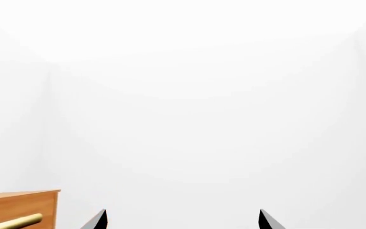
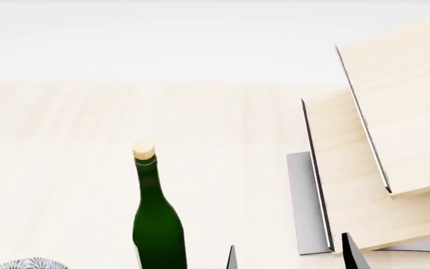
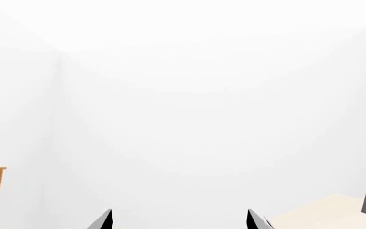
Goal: Put the wine bottle on the wine rack.
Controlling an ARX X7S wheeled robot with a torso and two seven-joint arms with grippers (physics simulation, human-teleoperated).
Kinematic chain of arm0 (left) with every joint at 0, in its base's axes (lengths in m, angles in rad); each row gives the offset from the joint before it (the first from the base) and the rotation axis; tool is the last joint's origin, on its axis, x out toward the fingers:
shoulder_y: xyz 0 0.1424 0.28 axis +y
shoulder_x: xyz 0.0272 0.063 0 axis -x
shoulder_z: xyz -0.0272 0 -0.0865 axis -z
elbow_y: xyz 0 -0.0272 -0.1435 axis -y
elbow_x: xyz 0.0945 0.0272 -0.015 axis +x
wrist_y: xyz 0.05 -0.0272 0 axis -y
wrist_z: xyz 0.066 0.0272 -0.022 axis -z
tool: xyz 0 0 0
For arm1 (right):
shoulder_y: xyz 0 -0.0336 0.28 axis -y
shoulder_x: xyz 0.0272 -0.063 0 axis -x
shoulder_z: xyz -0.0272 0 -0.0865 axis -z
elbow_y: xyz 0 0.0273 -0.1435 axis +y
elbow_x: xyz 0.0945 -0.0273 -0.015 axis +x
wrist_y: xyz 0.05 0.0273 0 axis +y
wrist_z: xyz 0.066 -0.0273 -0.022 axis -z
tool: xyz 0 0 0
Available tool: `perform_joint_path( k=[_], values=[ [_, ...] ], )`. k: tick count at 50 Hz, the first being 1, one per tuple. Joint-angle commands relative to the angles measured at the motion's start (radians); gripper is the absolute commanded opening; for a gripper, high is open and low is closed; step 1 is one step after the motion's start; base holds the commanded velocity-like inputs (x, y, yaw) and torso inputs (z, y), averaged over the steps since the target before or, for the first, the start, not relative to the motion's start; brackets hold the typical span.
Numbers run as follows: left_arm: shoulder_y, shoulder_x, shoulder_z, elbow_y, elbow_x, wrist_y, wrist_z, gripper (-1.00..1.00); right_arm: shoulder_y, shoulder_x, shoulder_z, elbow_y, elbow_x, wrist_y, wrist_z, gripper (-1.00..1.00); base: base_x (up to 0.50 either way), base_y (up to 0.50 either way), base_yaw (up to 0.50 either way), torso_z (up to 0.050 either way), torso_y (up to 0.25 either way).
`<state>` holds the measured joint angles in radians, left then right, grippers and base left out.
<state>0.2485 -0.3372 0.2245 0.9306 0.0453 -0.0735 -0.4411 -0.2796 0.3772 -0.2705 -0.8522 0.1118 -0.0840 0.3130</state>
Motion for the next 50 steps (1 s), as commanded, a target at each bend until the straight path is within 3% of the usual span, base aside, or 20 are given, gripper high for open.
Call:
perform_joint_path(
  k=[1, 50],
  values=[
    [-0.001, -0.003, 0.006, 0.003, 0.003, -0.003, -0.003, 1.00, 0.001, 0.004, -0.003, -0.001, 0.003, 0.000, 0.004, 1.00, 0.00, -0.07, 0.00, 0.000, 0.000],
    [-0.002, -0.017, 0.018, -0.010, 0.000, 0.005, -0.019, 1.00, -0.003, 0.020, -0.021, 0.006, -0.001, -0.016, 0.019, 1.00, 0.00, -0.08, 0.00, 0.000, 0.000]
  ],
)
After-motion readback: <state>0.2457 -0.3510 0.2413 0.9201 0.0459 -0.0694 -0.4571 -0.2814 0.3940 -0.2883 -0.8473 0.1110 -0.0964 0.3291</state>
